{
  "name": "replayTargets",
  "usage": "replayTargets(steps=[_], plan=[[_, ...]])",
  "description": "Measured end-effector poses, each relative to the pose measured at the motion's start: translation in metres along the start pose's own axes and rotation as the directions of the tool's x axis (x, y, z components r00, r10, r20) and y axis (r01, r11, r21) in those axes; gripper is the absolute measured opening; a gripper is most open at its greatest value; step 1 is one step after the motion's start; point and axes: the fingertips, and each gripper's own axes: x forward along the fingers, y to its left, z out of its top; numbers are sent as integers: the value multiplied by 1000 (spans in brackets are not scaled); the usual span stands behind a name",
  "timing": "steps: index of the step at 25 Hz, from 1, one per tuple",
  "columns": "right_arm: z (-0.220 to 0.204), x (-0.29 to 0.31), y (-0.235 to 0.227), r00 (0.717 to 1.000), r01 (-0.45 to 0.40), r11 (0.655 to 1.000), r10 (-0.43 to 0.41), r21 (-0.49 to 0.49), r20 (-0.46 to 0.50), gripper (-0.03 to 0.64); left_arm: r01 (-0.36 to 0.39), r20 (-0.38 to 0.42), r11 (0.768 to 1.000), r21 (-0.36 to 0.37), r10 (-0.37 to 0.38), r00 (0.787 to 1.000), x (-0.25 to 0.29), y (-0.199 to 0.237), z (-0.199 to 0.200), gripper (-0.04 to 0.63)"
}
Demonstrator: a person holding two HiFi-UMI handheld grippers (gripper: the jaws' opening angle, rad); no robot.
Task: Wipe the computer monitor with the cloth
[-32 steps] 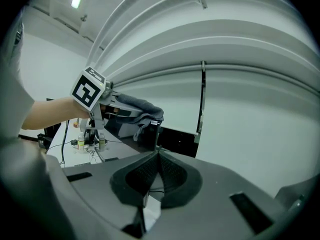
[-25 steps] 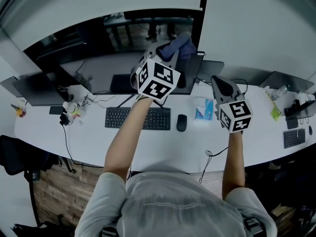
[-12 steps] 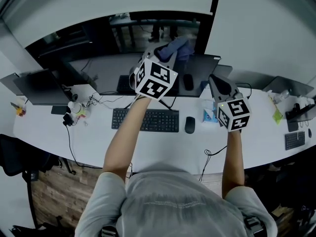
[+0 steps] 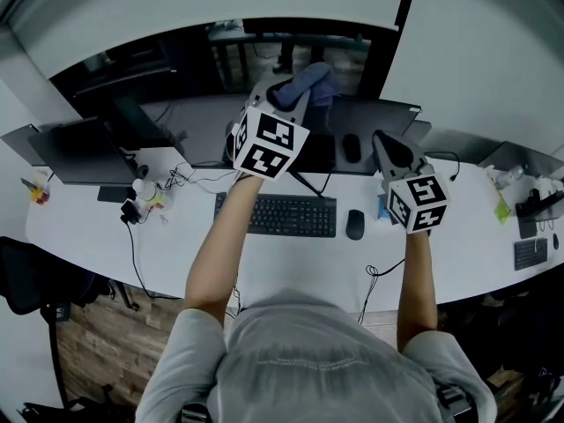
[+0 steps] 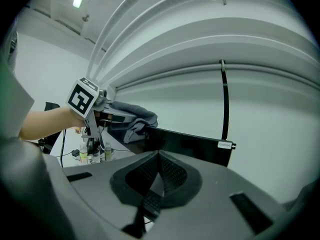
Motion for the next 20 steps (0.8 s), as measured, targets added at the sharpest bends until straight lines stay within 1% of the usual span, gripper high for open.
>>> replayTargets(steps=[13,20], plan=[[22,48,66,998,-58,997,58,-58,1,169,-58,-8,998,-36,58,998,-45,66,-36,77],[34,70,97,995,-95,994,96,-52,25,169,-96,-23,994,-58,95,995,-69,102,-58,77]])
